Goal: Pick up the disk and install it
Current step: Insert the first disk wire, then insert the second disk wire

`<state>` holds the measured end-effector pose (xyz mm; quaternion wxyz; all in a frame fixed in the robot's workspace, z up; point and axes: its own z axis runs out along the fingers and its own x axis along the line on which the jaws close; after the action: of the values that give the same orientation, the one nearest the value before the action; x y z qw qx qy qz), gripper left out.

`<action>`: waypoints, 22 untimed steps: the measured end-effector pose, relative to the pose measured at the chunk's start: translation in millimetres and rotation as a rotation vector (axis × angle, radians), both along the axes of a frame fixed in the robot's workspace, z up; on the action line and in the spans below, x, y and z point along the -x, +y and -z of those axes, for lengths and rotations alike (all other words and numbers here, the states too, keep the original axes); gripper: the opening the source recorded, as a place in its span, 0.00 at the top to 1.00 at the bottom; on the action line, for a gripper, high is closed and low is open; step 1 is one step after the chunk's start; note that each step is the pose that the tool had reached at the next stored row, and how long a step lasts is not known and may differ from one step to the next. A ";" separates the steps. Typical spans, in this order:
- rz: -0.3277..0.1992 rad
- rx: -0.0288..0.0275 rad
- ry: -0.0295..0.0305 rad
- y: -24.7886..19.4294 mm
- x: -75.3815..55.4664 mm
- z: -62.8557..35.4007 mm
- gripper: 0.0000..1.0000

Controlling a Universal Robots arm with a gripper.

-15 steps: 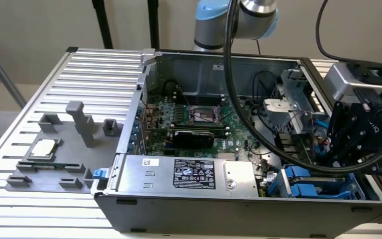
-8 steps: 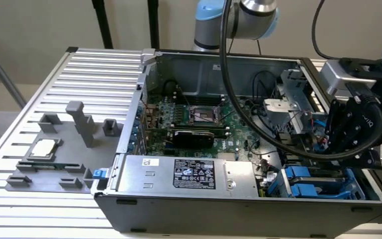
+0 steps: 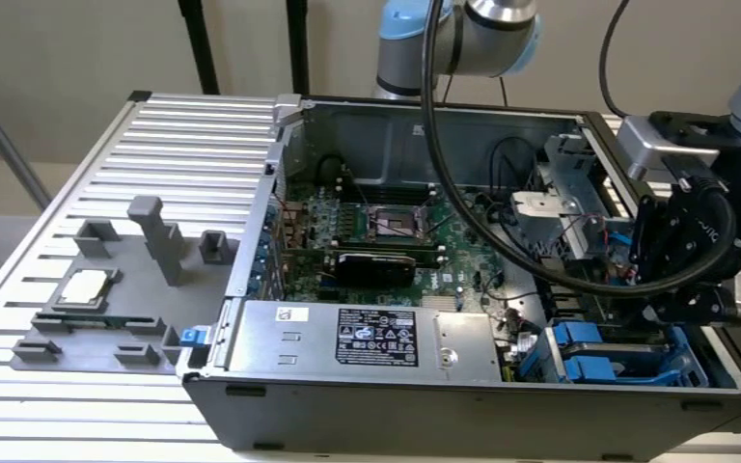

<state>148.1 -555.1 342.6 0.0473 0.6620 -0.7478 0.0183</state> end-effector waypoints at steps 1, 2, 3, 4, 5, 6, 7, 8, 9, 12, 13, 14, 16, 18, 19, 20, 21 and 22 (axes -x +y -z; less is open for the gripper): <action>0.000 0.0011 -0.0002 0.4 -0.1 0.4 1.00; 0.000 0.0022 -0.0003 0.7 -0.2 0.8 1.00; 0.001 0.0034 -0.0004 0.9 -0.2 1.3 1.00; 0.002 0.0051 -0.0006 1.2 -0.3 1.6 1.00; 0.002 0.0067 -0.0007 1.4 -0.4 1.8 1.00; 0.003 0.0085 -0.0009 1.7 -0.5 2.1 1.00; 0.003 0.0101 -0.0010 2.0 -0.6 2.3 1.00; 0.004 0.0115 -0.0011 2.5 -0.6 2.5 1.00; 0.004 0.0125 -0.0011 3.0 -0.7 2.7 1.00; 0.005 0.0165 -0.0015 5.7 -0.8 3.3 1.00; 0.005 0.0183 -0.0015 6.0 -0.9 3.5 1.00; 0.005 0.0214 -0.0015 6.3 -1.1 3.6 1.00; 0.005 0.0281 -0.0015 6.8 -1.8 3.9 1.00; 0.006 0.0355 -0.0015 7.3 -2.3 4.0 1.00; 0.006 0.0395 -0.0016 7.5 -2.4 4.1 1.00; 0.006 0.0428 -0.0016 8.0 -2.4 4.3 1.00; 0.006 0.0456 -0.0016 8.3 -2.4 4.6 1.00; 0.006 0.0487 -0.0017 8.6 -2.4 5.0 1.00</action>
<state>150.5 -546.5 337.5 0.0628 0.6585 -0.7491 0.0369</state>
